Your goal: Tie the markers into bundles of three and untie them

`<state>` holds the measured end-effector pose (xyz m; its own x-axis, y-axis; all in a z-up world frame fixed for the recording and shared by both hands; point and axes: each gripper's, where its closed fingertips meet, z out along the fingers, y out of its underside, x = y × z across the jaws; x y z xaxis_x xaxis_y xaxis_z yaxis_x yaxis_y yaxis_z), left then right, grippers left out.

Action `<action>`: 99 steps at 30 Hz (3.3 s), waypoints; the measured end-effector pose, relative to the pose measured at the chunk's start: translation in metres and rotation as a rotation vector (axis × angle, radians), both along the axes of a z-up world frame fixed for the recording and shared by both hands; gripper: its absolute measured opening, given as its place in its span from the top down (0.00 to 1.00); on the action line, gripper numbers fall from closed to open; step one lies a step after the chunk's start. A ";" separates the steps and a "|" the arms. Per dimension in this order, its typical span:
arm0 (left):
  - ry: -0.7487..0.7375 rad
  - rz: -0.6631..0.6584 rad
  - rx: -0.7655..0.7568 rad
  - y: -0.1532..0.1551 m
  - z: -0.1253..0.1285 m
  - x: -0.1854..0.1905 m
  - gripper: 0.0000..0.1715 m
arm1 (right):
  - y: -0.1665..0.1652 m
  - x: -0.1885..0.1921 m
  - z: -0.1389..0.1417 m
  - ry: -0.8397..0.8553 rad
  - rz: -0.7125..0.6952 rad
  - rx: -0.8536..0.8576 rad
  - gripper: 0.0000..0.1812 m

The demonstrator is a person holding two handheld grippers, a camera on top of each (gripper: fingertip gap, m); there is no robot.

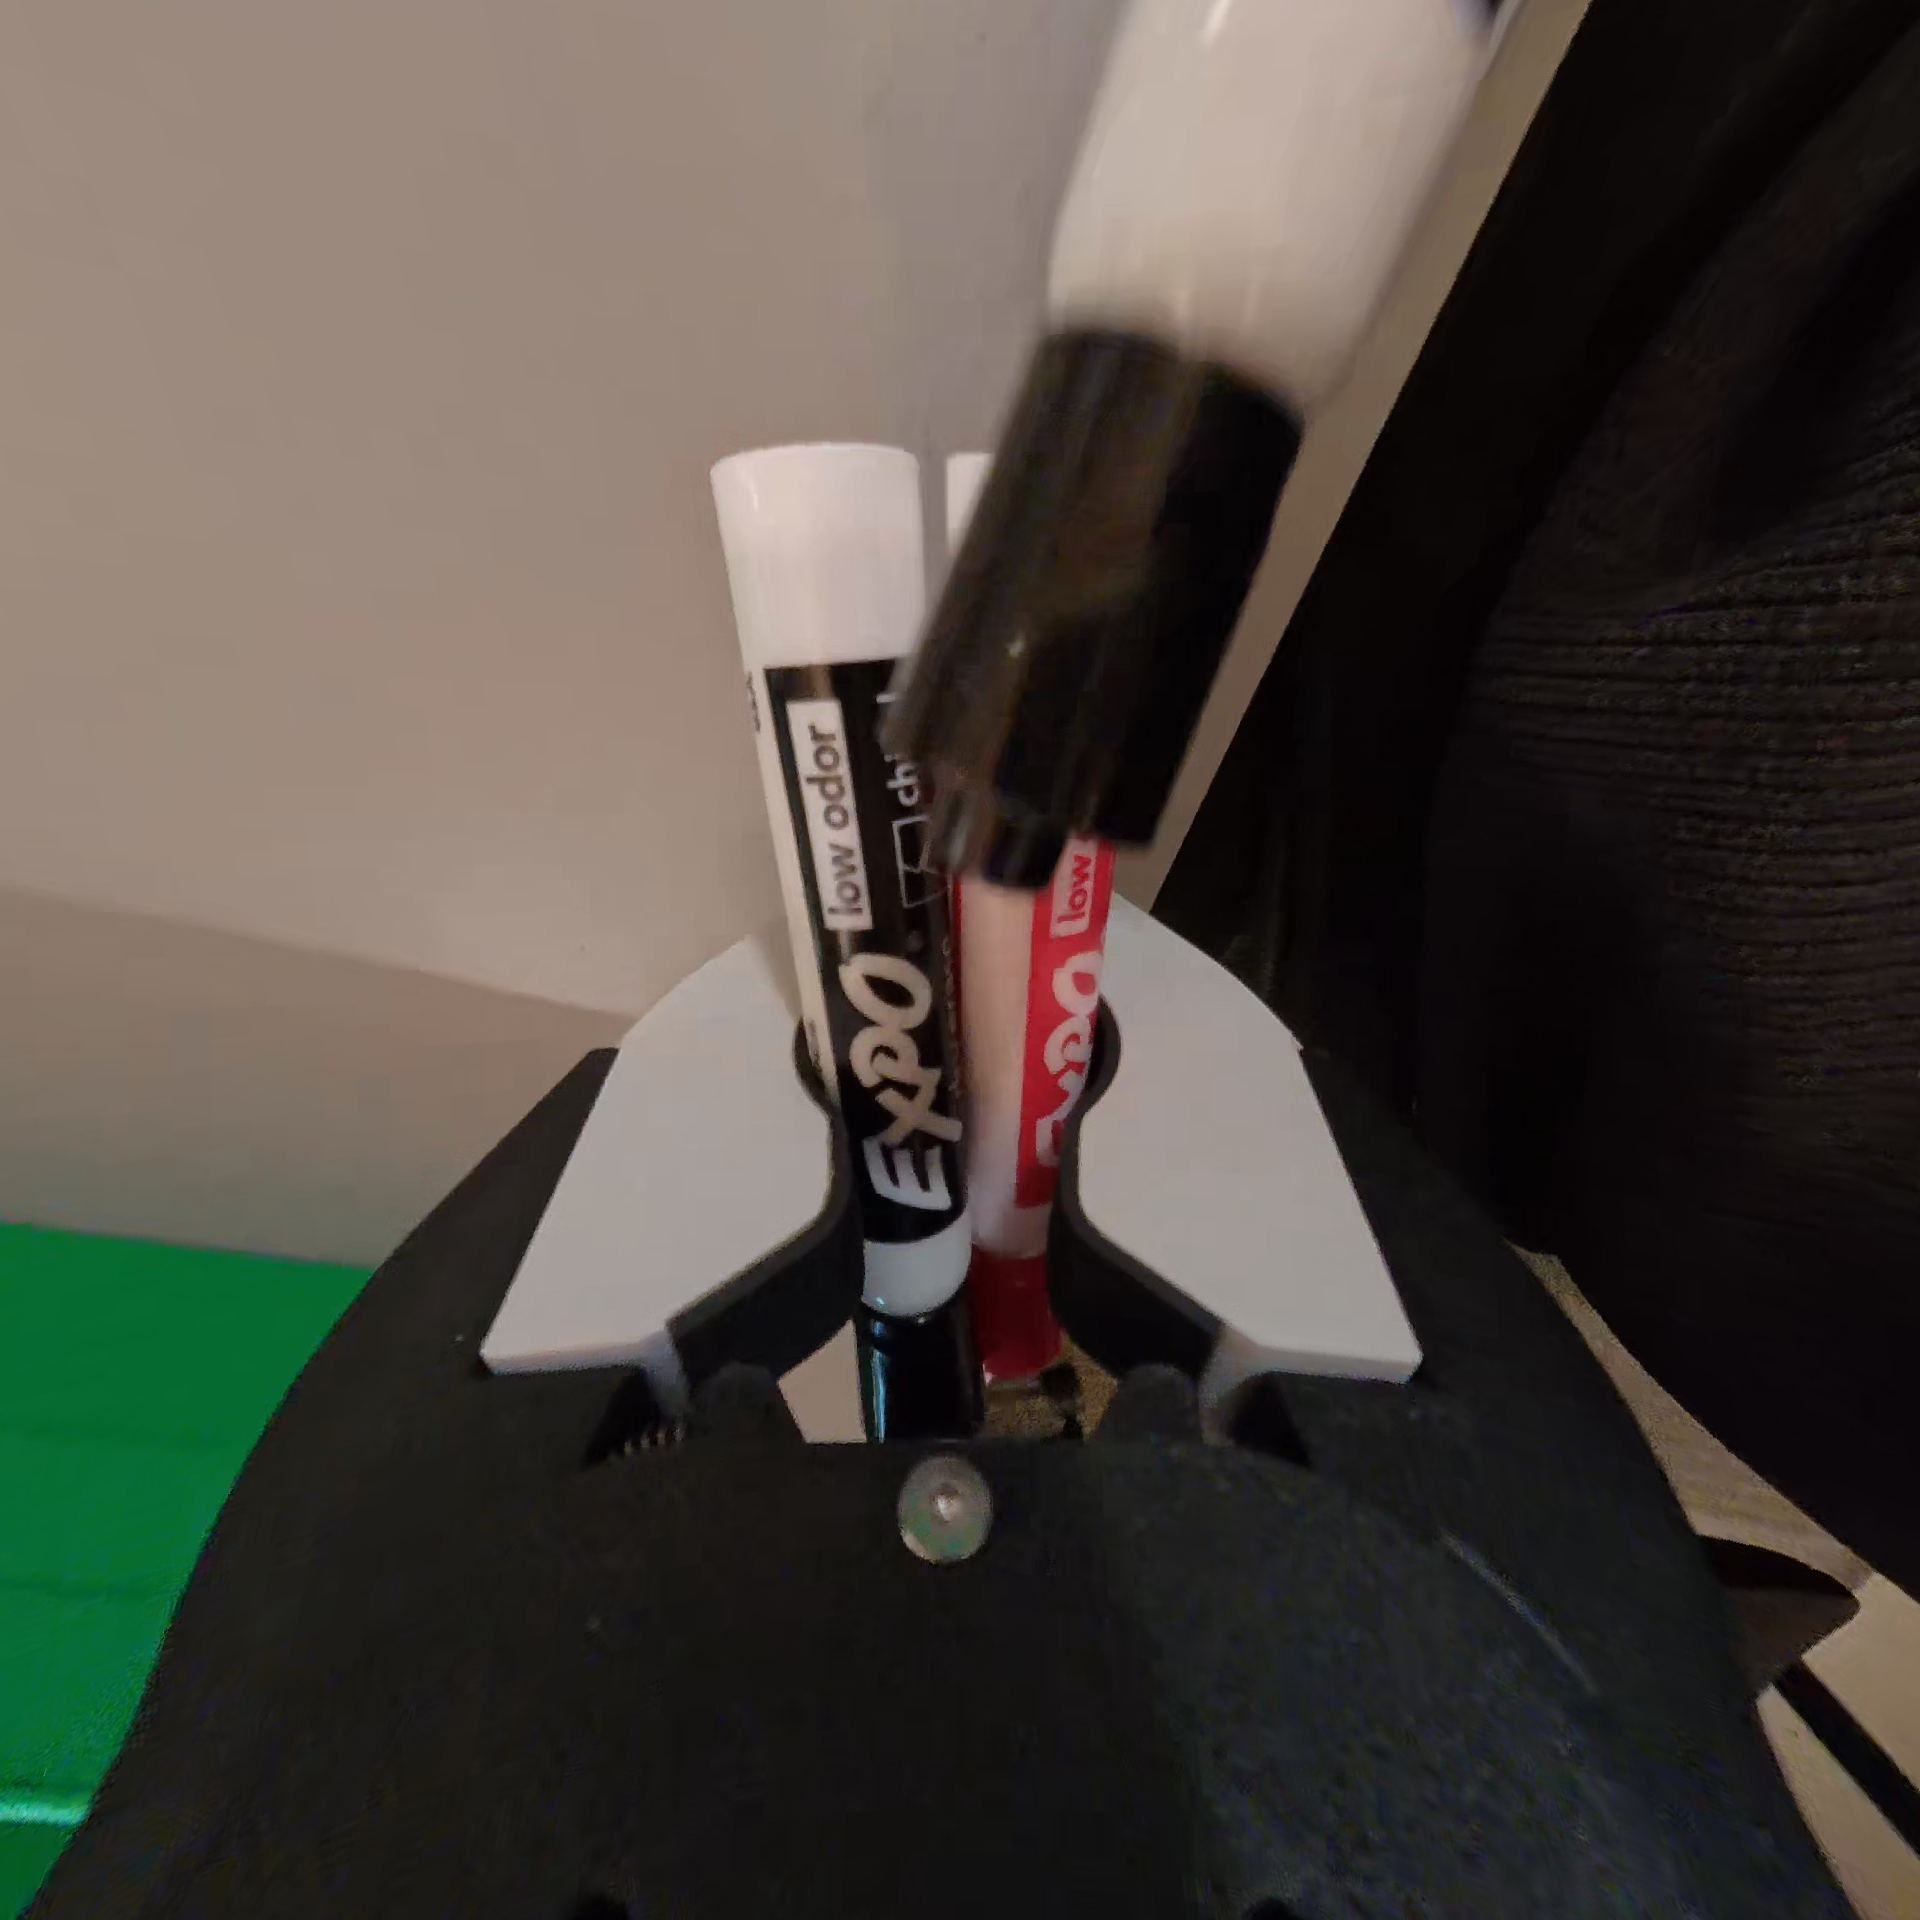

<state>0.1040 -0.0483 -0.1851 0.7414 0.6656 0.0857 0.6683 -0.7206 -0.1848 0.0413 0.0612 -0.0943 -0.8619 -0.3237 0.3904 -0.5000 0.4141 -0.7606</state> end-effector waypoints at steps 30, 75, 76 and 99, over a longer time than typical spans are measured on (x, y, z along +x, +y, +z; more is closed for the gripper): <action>-0.078 -0.208 0.010 0.057 0.000 0.001 0.77 | 0.027 0.025 0.001 0.150 0.078 -0.041 0.90; -0.050 -0.182 0.030 0.062 0.003 -0.007 0.76 | 0.006 -0.002 -0.013 -0.063 -0.187 -0.049 1.00; -0.054 -0.176 0.031 0.061 0.002 -0.007 0.76 | 0.006 -0.001 -0.012 -0.072 -0.178 -0.053 1.00; -0.072 -0.182 0.045 0.072 0.001 -0.004 0.77 | -0.001 0.012 -0.013 -0.063 -0.137 -0.057 1.00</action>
